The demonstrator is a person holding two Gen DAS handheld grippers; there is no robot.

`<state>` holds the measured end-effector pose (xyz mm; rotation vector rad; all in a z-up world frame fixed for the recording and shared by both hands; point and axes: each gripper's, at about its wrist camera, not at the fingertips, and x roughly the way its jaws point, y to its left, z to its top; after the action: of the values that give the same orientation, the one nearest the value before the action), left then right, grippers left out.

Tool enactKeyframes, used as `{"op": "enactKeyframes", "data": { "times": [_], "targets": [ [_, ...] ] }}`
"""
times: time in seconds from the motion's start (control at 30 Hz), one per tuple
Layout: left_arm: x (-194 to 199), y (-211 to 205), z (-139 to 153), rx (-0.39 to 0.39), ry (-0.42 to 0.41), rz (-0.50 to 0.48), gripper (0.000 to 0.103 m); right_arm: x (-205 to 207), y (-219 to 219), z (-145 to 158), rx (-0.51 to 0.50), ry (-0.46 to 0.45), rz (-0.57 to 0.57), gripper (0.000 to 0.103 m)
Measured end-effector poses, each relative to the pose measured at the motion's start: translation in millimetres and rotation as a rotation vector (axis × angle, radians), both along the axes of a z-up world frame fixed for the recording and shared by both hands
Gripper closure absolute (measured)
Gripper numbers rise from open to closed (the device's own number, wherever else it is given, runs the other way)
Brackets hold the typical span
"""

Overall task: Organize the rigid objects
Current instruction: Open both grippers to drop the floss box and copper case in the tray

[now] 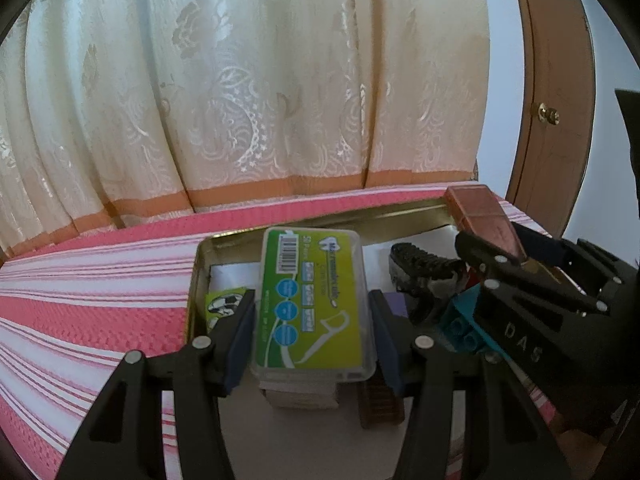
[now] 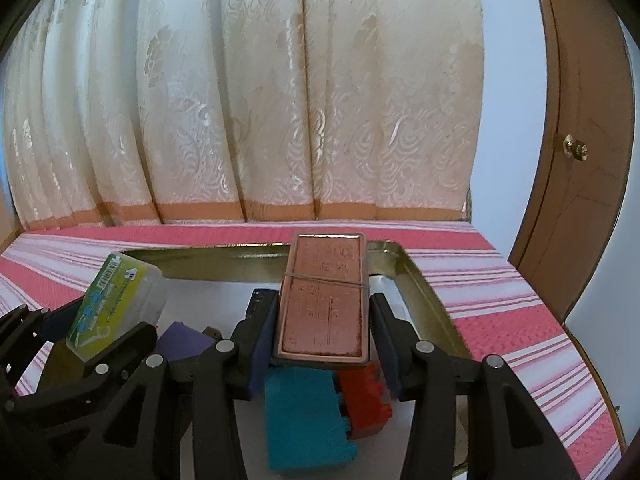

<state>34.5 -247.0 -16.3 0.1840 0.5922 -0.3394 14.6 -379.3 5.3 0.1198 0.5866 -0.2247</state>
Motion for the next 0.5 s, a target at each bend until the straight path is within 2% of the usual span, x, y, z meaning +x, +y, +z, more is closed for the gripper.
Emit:
{"op": "enactKeyframes", "data": {
  "times": [0.3, 0.43, 0.47, 0.5],
  "targets": [
    [3.9, -6.4, -3.5, 0.022, 0.027, 0.012, 0.049, 6.9, -2.5, -4.7, 0.025, 0.045, 0.012, 0.054],
    [3.9, -12.8, -7.0, 0.036, 0.044, -0.024, 0.048, 10.5, -6.1, -8.1, 0.098, 0.047, 0.057, 0.053],
    [2.3, -14.1, -7.0, 0.038, 0.039, -0.032, 0.044, 11.6, -5.7, -8.8, 0.113, 0.049, 0.074, 0.049],
    [0.5, -15.0, -6.7, 0.038, 0.031, -0.039, 0.035, 12.2, -4.5, -9.4, 0.116, 0.052, 0.08, 0.037]
  ]
}}
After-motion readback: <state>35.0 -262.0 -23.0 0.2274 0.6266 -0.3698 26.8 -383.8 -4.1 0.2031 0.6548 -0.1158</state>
